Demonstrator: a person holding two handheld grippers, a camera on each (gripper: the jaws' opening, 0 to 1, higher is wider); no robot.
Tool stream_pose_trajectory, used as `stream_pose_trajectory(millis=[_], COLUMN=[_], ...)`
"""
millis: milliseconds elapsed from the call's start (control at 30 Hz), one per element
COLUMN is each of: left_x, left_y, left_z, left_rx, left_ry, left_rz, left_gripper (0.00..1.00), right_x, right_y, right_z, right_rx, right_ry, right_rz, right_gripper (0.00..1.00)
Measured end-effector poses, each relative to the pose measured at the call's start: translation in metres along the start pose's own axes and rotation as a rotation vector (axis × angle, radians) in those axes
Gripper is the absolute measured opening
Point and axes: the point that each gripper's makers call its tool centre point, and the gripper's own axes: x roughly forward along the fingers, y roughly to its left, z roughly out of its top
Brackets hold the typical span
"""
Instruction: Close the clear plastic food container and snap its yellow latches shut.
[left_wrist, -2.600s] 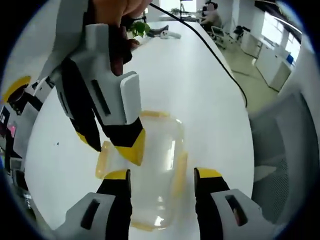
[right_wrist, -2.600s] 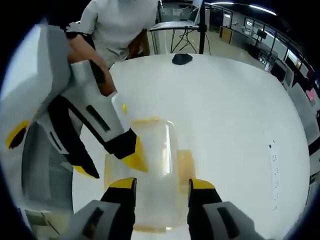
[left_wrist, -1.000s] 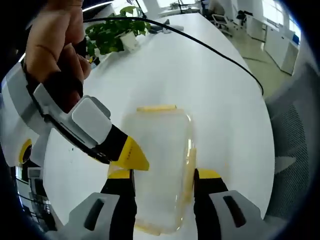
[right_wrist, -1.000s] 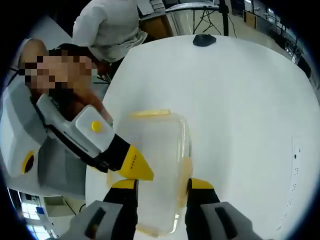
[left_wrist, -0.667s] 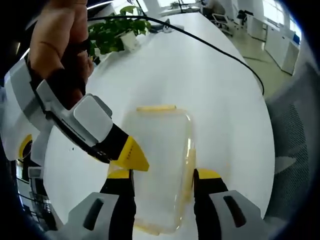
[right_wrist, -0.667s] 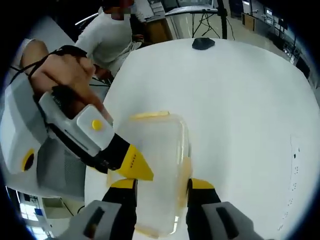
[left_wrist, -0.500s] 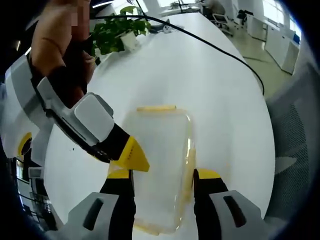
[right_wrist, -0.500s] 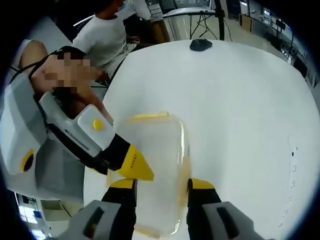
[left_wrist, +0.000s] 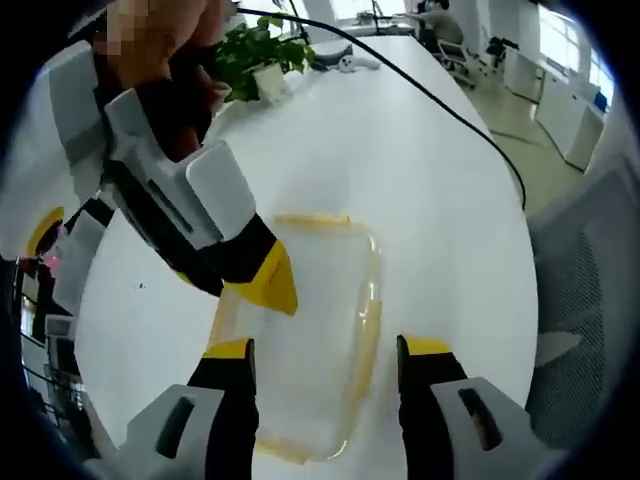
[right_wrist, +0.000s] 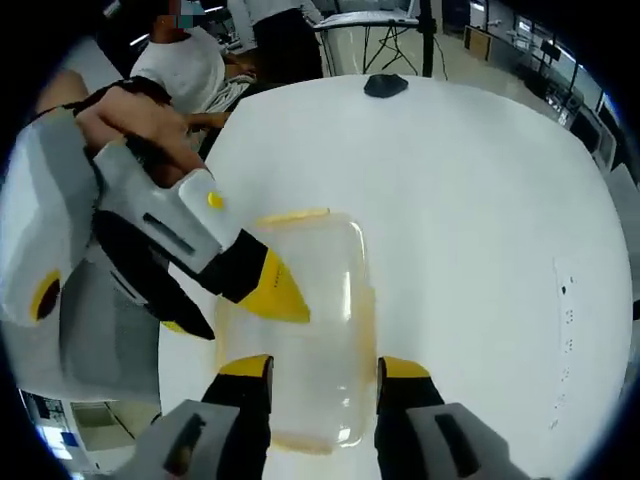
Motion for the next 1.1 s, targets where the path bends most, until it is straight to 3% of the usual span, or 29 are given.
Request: stream_pose_trajectory(millis=[233, 500, 633, 800, 1100], left_x=[-0.008, -0.013, -0.015, -0.014, -0.002], left_y=[0.003, 0.013, 0.018, 0.024, 0.033], left_z=[-0.002, -0.018, -0.022, -0.033, -0.050], left_rx=[-0.013, -0.006, -0.022, -0.012, 0.022], left_ry=[-0.009, 0.025, 0.023, 0.054, 0.116], left_rz=[-0.017, -0.014, -0.028, -0.039, -0.062], left_gripper=[0.59, 0.63, 0.73, 0.79, 0.86], right_x=[-0.006, -0.007, -0.007, -0.005, 0.003], right_y=[0.004, 0.017, 0.022, 0.026, 0.024], right_z=[-0.002, -0.011, -0.015, -0.024, -0.034], right_rx=[-0.012, -0.016, -0.017, -0.030, -0.064], right_ry=[-0.020, -0.022, -0.032, -0.028, -0.029], right_rz=[-0.030, -0.037, -0.055, -0.103, -0.207], right_gripper=[0.46, 0.50, 0.55, 0.58, 0.74])
